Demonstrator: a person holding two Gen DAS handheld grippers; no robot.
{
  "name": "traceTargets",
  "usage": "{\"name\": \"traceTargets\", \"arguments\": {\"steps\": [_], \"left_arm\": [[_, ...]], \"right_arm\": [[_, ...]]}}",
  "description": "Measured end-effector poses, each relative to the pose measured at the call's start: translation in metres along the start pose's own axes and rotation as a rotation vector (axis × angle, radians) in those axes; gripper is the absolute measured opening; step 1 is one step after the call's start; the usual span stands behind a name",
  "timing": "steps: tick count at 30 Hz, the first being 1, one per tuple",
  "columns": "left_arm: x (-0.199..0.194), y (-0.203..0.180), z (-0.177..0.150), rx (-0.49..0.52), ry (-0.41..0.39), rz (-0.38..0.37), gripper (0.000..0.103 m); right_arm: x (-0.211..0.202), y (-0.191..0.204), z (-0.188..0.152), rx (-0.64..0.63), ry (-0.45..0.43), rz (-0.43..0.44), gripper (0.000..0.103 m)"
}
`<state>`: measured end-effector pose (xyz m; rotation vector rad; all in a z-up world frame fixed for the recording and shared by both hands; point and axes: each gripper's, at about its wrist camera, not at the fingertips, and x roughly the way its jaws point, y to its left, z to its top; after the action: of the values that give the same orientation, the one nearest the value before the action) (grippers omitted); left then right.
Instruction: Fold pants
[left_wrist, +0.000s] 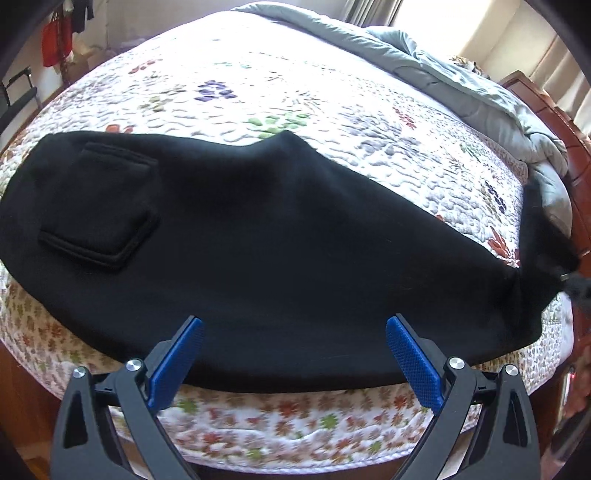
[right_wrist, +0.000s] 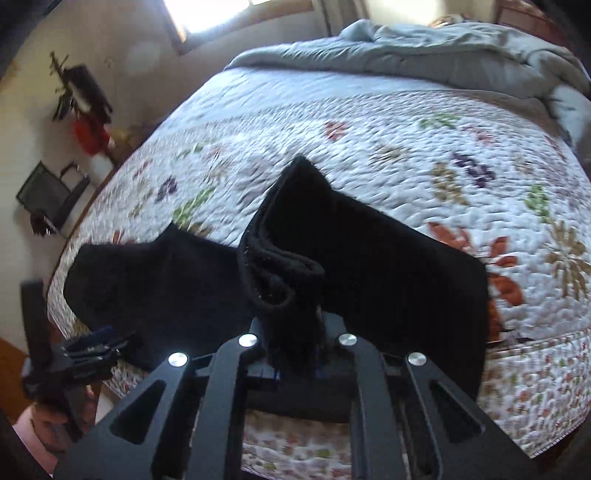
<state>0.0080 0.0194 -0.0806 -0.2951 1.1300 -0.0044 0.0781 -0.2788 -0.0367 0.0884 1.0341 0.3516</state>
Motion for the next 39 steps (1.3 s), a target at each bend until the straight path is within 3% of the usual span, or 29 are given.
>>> {"name": "traceTargets", "arguments": {"steps": [10, 15, 19, 24, 28, 31, 32, 33, 35, 36, 39], "left_arm": [[-0.012, 0.039, 0.003, -0.077, 0.002, -0.032, 0.099], [-0.007, 0.041, 0.003, -0.094, 0.027, -0.063, 0.099], [0.001, 0.027, 0.001, -0.103, 0.068, -0.128, 0.099], [0.025, -0.013, -0.003, -0.071, 0.159, -0.196, 0.099], [0.046, -0.035, -0.002, -0.062, 0.186, -0.156, 0.099], [0.053, -0.049, 0.001, -0.06, 0.197, -0.177, 0.099], [0.054, -0.055, 0.002, -0.061, 0.198, -0.191, 0.093], [0.054, -0.057, 0.002, -0.06, 0.195, -0.194, 0.072], [0.057, -0.062, 0.002, -0.047, 0.197, -0.153, 0.041], [0.058, -0.06, 0.002, -0.054, 0.189, -0.123, 0.032], [0.056, -0.046, 0.004, -0.111, 0.174, -0.163, 0.019]], "right_arm": [[0.075, 0.095, -0.029, -0.139, 0.142, 0.057, 0.011], [0.091, 0.107, -0.046, -0.195, 0.218, 0.13, 0.049], [0.058, 0.091, -0.048, -0.134, 0.199, 0.271, 0.048], [0.003, 0.039, -0.051, -0.039, 0.082, 0.155, 0.05], [-0.012, 0.004, -0.056, 0.029, 0.059, 0.106, 0.051], [-0.01, -0.01, -0.062, 0.062, 0.061, 0.085, 0.051], [-0.01, -0.013, -0.063, 0.071, 0.06, 0.086, 0.051], [-0.01, -0.015, -0.063, 0.08, 0.056, 0.087, 0.051], [-0.012, -0.023, -0.063, 0.097, 0.044, 0.088, 0.051], [-0.014, -0.026, -0.063, 0.107, 0.037, 0.09, 0.051], [-0.018, -0.037, -0.063, 0.133, 0.02, 0.096, 0.053]]}}
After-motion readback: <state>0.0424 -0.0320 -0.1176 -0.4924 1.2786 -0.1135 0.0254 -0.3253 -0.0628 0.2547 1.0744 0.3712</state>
